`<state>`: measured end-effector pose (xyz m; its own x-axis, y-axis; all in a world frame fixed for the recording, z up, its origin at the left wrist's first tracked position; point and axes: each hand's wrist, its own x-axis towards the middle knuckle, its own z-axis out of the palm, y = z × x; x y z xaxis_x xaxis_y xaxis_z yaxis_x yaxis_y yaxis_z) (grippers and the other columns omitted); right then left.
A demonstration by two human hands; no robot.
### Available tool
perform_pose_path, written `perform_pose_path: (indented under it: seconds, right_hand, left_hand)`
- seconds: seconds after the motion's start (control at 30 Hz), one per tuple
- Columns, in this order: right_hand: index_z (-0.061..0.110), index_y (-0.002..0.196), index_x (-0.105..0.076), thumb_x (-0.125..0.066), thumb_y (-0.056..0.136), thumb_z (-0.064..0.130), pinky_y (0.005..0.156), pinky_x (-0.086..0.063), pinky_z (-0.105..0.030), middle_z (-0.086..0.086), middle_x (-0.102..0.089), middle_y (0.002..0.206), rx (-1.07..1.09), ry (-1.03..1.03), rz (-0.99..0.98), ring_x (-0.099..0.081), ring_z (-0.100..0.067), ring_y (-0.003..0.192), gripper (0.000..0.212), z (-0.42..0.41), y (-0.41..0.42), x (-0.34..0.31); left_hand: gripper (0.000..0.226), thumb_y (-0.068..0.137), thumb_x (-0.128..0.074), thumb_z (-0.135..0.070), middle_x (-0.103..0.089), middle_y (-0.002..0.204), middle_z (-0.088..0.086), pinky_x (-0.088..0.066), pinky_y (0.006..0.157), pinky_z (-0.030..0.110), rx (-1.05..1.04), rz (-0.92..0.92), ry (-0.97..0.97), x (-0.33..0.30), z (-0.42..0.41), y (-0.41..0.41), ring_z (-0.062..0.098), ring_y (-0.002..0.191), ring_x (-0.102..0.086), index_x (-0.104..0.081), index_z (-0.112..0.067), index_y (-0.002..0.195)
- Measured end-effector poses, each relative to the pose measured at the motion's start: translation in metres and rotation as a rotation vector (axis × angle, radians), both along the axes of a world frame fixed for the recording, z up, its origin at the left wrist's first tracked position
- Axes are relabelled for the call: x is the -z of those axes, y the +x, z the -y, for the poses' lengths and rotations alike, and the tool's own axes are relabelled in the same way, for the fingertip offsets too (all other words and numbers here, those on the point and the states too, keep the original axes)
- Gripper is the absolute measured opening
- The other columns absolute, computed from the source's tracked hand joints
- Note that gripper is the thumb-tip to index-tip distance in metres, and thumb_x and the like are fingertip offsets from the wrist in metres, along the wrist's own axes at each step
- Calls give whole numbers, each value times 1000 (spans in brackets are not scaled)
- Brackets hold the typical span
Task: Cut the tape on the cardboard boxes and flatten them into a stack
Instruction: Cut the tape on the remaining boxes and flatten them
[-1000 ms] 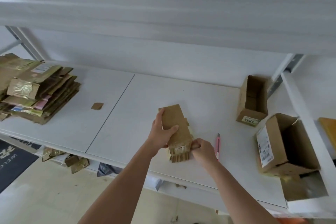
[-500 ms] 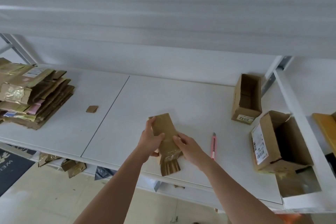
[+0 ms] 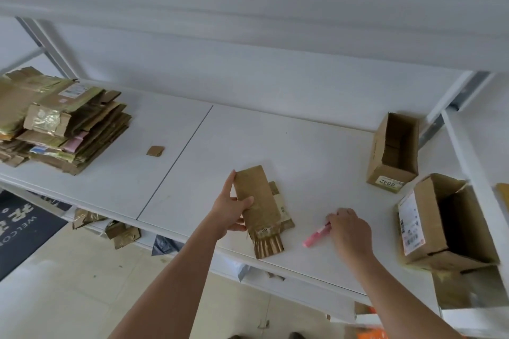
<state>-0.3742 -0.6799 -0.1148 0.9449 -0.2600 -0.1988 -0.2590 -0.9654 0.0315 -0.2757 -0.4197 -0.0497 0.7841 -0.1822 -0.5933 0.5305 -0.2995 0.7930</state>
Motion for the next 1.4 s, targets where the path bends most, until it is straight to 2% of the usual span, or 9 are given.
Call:
perform_pose_path:
  seconds: [0.07,0.2,0.33,0.43,0.5,0.63,0.8,1.03,1.4]
  right_hand:
    - [20,76,-67,-85,65,12,45,-43,-29,2,-59,72,-65,-9,110,-63,-23,73,23,2,-1,1]
    - [19,93,-52,-57,91,23,53,-43,-28,4,-62,82,76,128,311,-60,-20,76,7,3,4,-7]
    - [7,79,-46,-64,88,5,50,-43,-33,-6,-57,65,242,838,676,-55,-23,58,20,-29,22,-32]
    - [0,85,-51,-59,94,4,62,-53,-34,-13,-63,71,211,1225,688,-64,-22,67,14,-67,41,-57]
    - [6,91,-56,-57,96,3,66,-56,-29,-10,-66,74,150,1325,686,-66,-16,70,6,-88,55,-68]
    - [15,93,-66,-59,95,7,72,-58,-30,1,-71,80,56,1348,596,-69,-16,80,10,-114,71,-72]
    - [11,92,-65,-63,93,6,68,-51,-14,30,-68,81,7,1230,573,-67,3,83,6,-122,72,-55]
    - [8,95,-64,-61,94,6,66,-52,-14,19,-67,88,-17,1169,583,-66,3,83,3,-119,76,-48]
    - [6,94,-63,-59,95,3,67,-50,-13,15,-68,88,-20,1177,574,-65,4,84,5,-119,78,-47]
  left_hand:
    - [80,93,-66,-19,-67,112,6,-61,72,53,-6,6,9,-2,1,-1,35,89,-72,-18,-58,145]
    - [78,91,-68,-18,-67,108,10,-62,64,48,-55,18,-13,2,4,-10,33,85,-73,-23,-53,144]
    - [77,91,-69,-18,-68,108,11,-62,64,46,-94,-15,-87,7,2,-15,33,85,-73,-24,-53,142]
    - [75,90,-70,-21,-67,110,11,-62,65,46,-80,-3,-67,7,1,-15,35,84,-73,-25,-55,140]
    - [74,91,-69,-23,-66,112,10,-61,61,41,-66,19,-44,7,4,-17,35,86,-72,-25,-55,140]
    - [76,90,-70,-23,-64,116,12,-61,57,36,-76,33,-43,11,4,-17,34,90,-71,-25,-56,142]
    - [78,90,-71,-26,-57,128,10,-60,58,34,-90,21,-97,17,-2,-19,30,89,-72,-24,-63,141]
    - [77,90,-71,-25,-60,124,10,-61,58,34,-90,12,-111,19,0,-16,31,102,-67,-26,-65,138]
    - [76,90,-70,-24,-62,120,11,-60,57,33,-101,17,-112,18,0,-18,29,95,-69,-26,-64,138]
